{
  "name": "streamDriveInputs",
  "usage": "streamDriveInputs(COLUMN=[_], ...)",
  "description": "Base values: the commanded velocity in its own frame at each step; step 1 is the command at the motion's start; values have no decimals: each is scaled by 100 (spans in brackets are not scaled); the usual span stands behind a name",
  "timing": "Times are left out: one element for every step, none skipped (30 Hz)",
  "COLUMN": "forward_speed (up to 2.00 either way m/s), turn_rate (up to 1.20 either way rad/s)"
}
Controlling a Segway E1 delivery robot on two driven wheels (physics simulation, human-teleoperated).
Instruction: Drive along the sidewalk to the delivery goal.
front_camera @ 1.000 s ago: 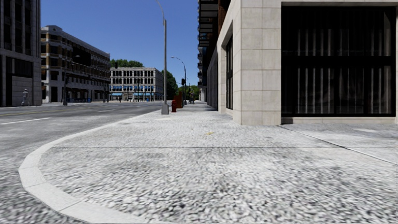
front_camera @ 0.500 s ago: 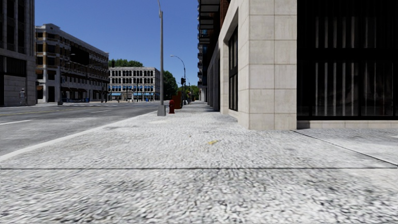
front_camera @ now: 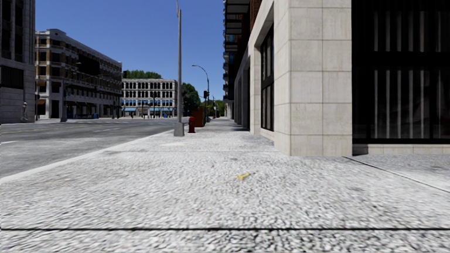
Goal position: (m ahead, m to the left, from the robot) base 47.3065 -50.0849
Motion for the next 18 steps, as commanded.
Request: streamDriveInputs(forward_speed=[116, 117, 120, 122, 125, 127, 127, 129, 130, 133, 134, 135, 143, 143, 152, 185, 197, 199], turn_rate=[0, 0, 0, 0, 0, 0, 0, 0, 0, 0, 0, 0, 0, 0, 0, 0, 0, 0])
